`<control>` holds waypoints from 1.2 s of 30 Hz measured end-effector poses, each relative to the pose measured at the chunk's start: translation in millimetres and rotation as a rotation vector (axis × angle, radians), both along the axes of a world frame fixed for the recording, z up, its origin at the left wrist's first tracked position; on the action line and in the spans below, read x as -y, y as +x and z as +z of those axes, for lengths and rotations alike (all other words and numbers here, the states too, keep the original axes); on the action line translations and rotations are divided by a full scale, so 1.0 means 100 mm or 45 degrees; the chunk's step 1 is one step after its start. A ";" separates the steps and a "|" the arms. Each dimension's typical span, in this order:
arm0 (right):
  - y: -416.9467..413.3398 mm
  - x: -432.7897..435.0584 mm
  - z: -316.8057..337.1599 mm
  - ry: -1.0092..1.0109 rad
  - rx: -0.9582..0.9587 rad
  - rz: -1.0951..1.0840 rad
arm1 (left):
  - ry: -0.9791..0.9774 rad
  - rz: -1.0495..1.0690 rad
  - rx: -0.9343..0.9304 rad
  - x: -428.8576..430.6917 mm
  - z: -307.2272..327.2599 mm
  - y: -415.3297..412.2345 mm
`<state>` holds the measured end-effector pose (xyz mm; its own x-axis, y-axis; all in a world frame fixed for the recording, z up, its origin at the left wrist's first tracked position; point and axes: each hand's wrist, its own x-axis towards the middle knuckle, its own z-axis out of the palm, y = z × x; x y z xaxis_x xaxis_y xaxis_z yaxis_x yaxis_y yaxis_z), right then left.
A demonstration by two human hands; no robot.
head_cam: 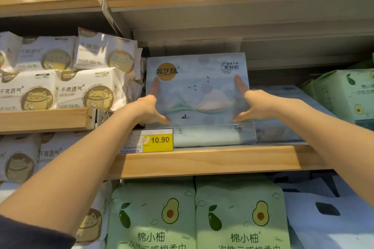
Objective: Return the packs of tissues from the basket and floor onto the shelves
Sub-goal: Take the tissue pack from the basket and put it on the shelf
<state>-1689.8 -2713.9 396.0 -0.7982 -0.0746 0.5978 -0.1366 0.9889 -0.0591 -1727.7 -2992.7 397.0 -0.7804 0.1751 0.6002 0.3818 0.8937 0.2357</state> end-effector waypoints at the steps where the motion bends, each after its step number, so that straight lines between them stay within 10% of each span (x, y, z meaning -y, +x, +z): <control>1: 0.00 0.00 0.00 -0.002 -0.004 0.004 | 0.001 -0.014 -0.006 0.00 0.00 -0.01; 36: 1.60 -0.34 -0.55 -0.023 -0.045 0.266 | 0.017 -0.031 -0.143 -0.30 -0.61 1.94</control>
<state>-1530.2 -2679.5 340.8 -0.7452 -0.2248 0.6278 -0.3406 0.9377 -0.0685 -1533.8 -2962.9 335.5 -0.7038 0.1848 0.6859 0.4280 0.8810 0.2018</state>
